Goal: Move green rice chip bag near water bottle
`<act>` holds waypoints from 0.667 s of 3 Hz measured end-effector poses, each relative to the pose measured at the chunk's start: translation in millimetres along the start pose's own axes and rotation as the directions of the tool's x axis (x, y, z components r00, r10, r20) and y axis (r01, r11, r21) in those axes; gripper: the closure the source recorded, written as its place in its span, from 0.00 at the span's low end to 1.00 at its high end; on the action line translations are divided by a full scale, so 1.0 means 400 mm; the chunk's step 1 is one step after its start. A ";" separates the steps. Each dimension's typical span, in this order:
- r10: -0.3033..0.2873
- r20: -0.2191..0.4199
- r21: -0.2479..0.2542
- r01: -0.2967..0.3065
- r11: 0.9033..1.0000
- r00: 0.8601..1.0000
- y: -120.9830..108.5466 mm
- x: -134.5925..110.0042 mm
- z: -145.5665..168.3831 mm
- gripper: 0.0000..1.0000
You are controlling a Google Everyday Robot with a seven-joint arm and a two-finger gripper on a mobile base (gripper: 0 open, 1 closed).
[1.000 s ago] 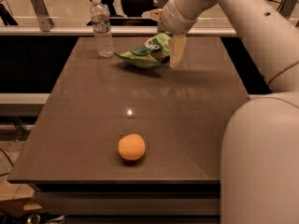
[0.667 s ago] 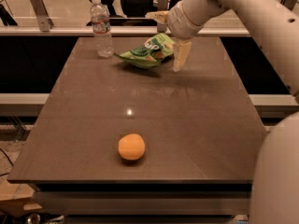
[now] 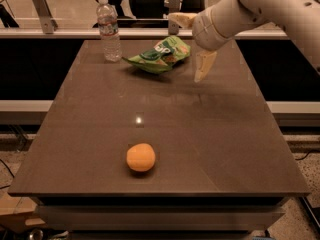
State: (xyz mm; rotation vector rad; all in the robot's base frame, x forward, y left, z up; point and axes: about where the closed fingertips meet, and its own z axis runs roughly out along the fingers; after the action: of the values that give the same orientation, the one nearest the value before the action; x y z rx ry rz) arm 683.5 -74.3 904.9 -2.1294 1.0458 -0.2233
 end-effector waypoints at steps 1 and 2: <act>0.018 -0.067 0.059 -0.014 0.998 0.998 0.023 0.003 -0.071 0.00; 0.047 -0.120 0.126 -0.032 0.992 0.992 0.065 0.005 -0.134 0.00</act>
Offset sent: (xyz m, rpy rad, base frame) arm -0.0655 -0.0759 0.0265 0.0525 -0.1942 -0.2290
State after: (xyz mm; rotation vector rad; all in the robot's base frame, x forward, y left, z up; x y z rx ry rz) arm 645.0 -115.1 925.0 -2.0020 1.1143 -0.3937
